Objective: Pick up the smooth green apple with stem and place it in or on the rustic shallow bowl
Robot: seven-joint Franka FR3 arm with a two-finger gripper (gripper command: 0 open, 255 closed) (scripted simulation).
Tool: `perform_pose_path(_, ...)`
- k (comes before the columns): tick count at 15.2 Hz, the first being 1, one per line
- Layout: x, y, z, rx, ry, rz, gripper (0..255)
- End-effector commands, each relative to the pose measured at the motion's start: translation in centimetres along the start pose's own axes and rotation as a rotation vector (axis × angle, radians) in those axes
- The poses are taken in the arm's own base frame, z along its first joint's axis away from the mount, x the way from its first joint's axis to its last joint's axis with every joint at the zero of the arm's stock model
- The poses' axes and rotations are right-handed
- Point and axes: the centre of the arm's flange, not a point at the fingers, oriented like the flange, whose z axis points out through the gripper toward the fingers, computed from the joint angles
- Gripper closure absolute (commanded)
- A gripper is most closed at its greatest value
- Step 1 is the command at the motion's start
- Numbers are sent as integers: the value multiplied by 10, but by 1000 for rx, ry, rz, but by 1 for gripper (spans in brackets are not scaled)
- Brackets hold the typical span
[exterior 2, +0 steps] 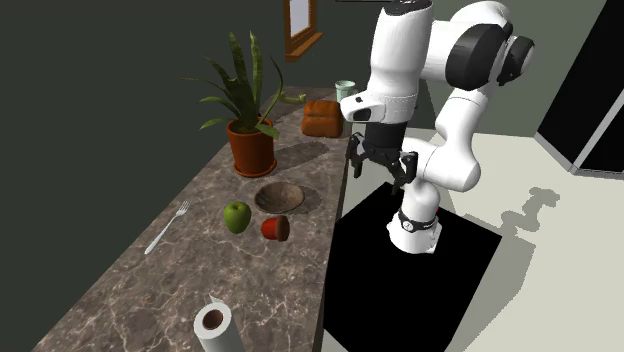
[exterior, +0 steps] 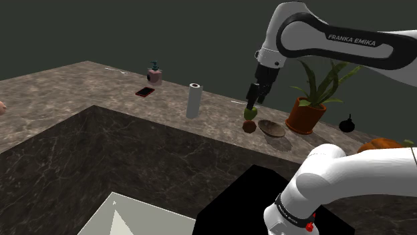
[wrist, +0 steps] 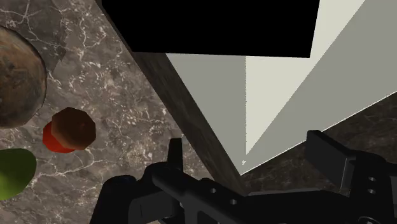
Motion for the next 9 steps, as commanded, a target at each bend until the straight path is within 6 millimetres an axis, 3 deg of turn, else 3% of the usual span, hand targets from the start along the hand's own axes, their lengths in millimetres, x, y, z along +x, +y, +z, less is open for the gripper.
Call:
perform_pose_path(1,0,0,0,0,0,0,0)
perform_pose_path(9,2,91,49,-19,34,-200,0)
